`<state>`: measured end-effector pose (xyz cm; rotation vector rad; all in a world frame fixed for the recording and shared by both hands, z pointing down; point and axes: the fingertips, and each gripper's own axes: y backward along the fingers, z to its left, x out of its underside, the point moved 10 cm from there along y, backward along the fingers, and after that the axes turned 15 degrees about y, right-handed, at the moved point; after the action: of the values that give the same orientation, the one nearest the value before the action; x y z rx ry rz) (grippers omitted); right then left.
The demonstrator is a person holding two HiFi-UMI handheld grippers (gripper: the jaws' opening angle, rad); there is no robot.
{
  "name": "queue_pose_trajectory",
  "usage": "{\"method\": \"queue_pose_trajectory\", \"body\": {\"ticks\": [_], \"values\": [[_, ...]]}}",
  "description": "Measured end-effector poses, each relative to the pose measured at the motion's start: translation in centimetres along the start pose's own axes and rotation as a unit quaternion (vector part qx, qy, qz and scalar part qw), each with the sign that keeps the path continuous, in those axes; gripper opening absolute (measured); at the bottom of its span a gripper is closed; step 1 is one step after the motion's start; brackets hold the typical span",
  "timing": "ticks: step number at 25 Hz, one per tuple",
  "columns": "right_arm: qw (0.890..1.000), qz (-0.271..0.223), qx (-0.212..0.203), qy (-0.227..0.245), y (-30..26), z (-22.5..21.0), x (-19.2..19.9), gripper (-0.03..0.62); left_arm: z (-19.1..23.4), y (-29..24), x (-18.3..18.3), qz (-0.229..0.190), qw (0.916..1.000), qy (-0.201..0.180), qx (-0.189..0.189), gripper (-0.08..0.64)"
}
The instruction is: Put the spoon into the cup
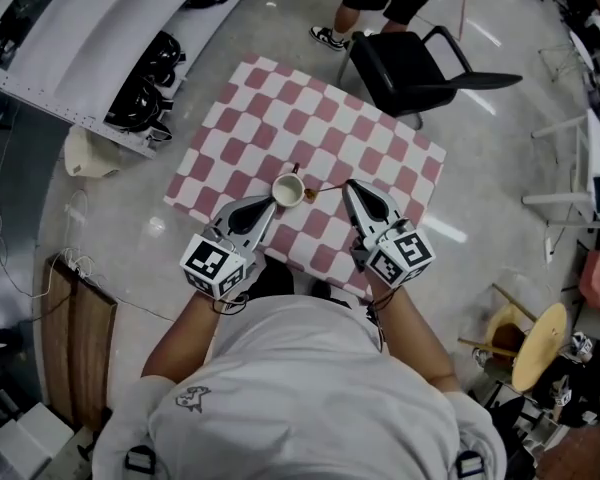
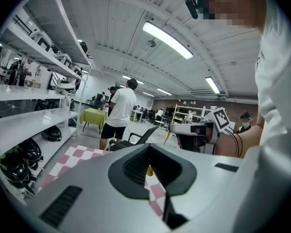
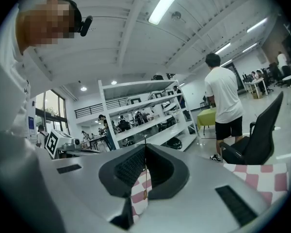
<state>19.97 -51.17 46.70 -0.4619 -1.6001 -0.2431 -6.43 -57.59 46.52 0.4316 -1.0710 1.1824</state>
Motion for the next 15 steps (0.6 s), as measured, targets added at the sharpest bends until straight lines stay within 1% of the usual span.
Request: {"method": "queue_pose_trajectory", "body": {"ticks": [7,11,15], "values": [[1.000,0.023,0.015,-0.013,-2.1,-0.1,2.9,0.032,2.9,-1.1,1.3,0.029,0.9994,0.015,0.010,0.012],[0.999,0.035,0.018,-0.022,-3.3,-0.2,5.0,0.032,4.5,-1.6,2.7,0.058,0.9979,0.021,0.018,0.012],[0.998,0.051,0.023,-0.038,-4.2,0.4,7.3,0.032,5.6,-1.6,3.6,0.080,0.9959,0.034,0.025,0.012]]}}
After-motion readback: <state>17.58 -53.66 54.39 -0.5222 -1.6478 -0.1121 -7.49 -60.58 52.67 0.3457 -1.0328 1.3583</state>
